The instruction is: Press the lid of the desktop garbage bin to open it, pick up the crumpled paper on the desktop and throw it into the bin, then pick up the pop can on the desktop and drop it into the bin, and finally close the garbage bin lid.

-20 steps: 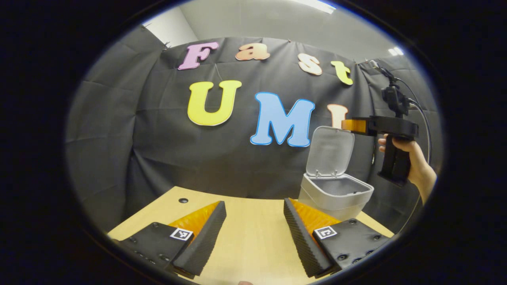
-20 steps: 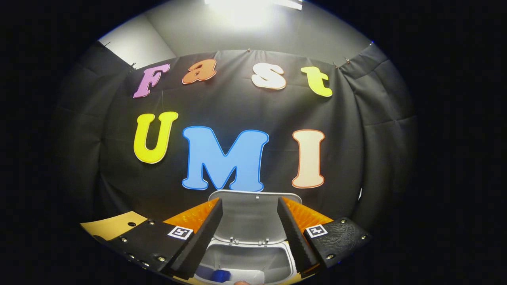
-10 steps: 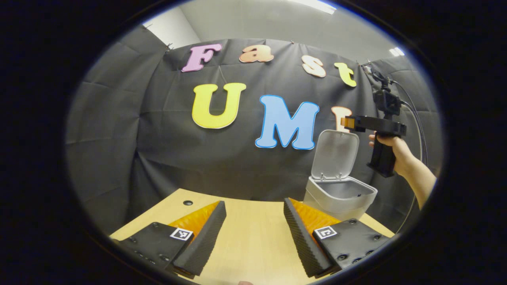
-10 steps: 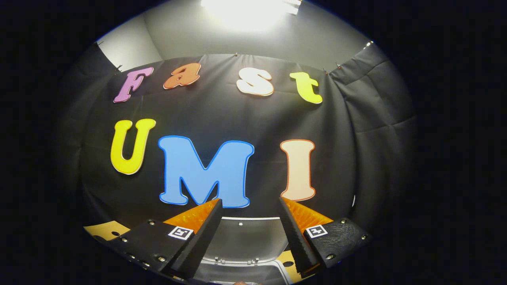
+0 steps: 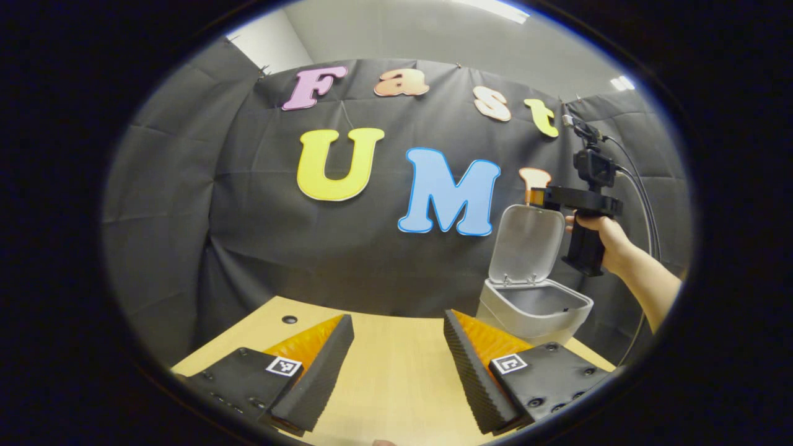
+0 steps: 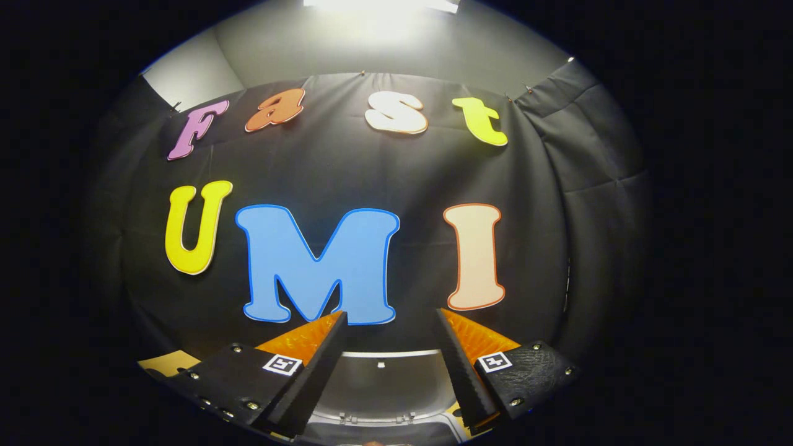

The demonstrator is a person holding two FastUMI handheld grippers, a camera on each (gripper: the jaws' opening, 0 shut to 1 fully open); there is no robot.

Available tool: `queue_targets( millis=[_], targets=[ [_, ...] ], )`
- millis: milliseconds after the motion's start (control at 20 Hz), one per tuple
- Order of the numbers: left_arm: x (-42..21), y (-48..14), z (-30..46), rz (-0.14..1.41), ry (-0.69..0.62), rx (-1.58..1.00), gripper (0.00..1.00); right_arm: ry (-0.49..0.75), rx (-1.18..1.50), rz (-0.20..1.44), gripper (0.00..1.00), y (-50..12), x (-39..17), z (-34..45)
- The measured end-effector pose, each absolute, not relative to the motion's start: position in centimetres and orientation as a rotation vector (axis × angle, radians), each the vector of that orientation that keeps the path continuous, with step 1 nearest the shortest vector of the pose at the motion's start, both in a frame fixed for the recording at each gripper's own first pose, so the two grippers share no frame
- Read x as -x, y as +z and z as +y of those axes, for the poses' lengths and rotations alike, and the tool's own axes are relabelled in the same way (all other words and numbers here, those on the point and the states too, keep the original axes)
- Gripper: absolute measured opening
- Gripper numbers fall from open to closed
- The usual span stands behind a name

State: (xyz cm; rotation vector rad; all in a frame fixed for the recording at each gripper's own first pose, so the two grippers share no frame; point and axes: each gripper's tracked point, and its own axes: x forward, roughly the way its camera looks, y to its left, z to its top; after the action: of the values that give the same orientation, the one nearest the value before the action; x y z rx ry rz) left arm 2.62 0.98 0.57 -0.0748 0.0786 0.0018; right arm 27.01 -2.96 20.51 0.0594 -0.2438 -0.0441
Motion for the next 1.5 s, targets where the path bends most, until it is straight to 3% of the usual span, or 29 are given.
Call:
queue_targets(
  millis=[350,1000,1500],
  targets=[
    [-2.5,0.7,1.4,0.072,0.005,0.090,0.95,-0.008,-0.098,-0.155,0.88,19.4,-27.3,-2.6],
    [-1.5,0.4,-0.3,0.063,-0.044,0.081,0.95,0.012,-0.078,-0.040,0.89,15.2,-20.2,-2.4],
    [-0.7,-0.1,-0.5,0.071,-0.056,0.087,0.96,0.028,-0.066,0.164,0.89,6.6,-17.1,-1.0]
  ],
)
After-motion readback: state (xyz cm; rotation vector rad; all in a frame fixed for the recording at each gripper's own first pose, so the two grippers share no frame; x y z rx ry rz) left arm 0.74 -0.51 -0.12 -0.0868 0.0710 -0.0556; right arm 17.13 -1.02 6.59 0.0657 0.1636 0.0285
